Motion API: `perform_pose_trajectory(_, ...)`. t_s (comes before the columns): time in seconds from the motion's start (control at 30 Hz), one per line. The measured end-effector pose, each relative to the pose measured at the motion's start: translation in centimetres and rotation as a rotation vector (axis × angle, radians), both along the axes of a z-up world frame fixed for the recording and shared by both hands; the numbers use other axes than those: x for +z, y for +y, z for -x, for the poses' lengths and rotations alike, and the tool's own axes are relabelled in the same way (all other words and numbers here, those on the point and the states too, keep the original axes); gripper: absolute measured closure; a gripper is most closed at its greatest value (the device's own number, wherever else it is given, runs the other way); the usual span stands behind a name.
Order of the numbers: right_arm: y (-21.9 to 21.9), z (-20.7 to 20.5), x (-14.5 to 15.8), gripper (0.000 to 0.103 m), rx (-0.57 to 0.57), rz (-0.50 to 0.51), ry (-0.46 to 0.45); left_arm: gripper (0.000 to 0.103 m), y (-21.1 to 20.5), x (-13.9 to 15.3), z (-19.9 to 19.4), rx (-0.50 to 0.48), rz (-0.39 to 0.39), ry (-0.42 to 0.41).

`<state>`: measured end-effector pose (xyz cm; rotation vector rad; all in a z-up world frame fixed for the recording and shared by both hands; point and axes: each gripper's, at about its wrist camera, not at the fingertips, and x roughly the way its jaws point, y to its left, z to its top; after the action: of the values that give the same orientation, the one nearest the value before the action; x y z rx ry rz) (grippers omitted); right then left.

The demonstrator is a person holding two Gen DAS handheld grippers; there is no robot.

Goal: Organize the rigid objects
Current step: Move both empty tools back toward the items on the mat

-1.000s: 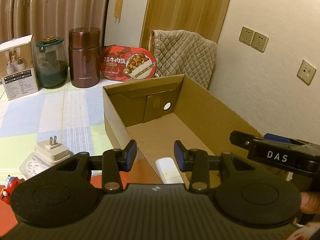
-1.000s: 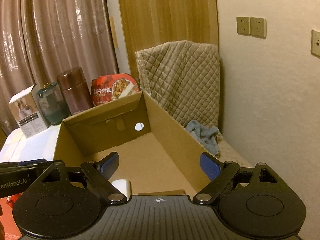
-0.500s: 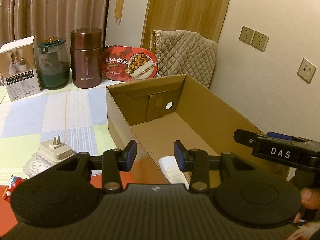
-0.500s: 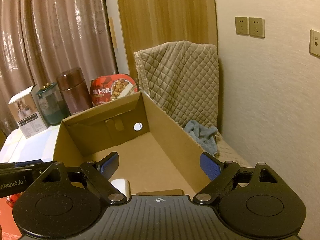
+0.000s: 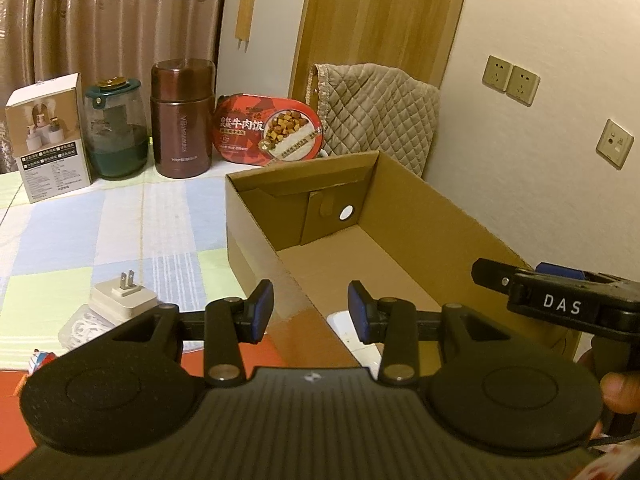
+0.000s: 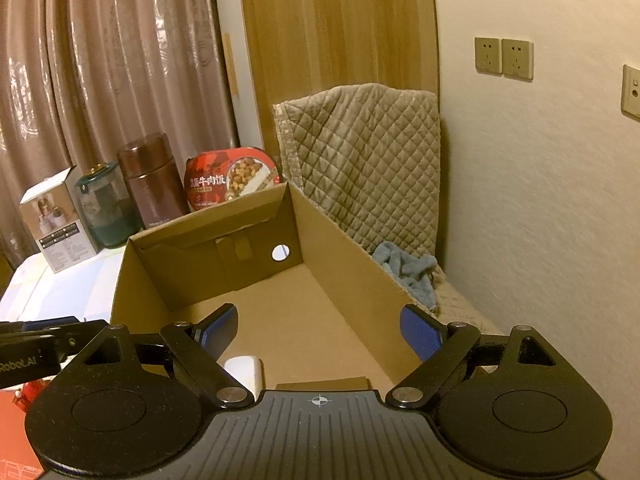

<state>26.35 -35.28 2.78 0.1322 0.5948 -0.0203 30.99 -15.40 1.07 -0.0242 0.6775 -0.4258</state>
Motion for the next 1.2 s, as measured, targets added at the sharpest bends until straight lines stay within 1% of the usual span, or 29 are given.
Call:
perform_pose_trajectory(0.23,0.1,0.2,0.2,0.018,-0.007,-0.003,-0.005,0.067,2.4,0.6,0.6,0.030,-0.010,-0.024)
perform_pose_trajectory(0.3,0.3,0.2,0.2,0.018,-0.003,-0.004,-0.006,0.063,3.3,0.7,0.8,0.044,-0.017,-0.035)
perform_pose_trajectory(0.43,1.2,0.4,0.6,0.018,0.014,-0.013,-0.013,0.060,5.0,1.0,1.4,0.068,-0.026,-0.052)
perform_pose_trajectory(0.57,2.8,0.7,1.1,0.018,0.044,-0.021,-0.027,0.052,6.9,1.4,2.3,0.094,-0.034,-0.076)
perform_pose_trajectory(0.67,4.0,1.0,1.4,0.018,0.072,-0.025,-0.042,0.037,8.7,1.8,3.1,0.120,-0.043,-0.101)
perform_pose_trajectory(0.7,4.5,1.1,1.6,0.018,0.081,-0.027,-0.049,0.034,9.4,2.0,3.4,0.130,-0.046,-0.106)
perform_pose_trajectory(0.8,5.9,1.5,1.9,0.018,0.109,-0.038,-0.059,0.030,11.5,2.3,4.2,0.162,-0.062,-0.121)
perform_pose_trajectory(0.97,8.4,1.9,2.5,0.018,0.160,-0.059,-0.084,0.025,15.8,2.7,6.2,0.237,-0.060,-0.121)
perform_pose_trajectory(1.0,9.1,2.0,2.5,0.018,0.176,-0.061,-0.089,0.023,16.6,2.7,6.6,0.254,-0.063,-0.119)
perform_pose_trajectory(1.2,12.8,2.6,2.6,0.018,0.280,-0.048,-0.111,0.020,20.8,2.0,8.9,0.325,-0.073,-0.092)
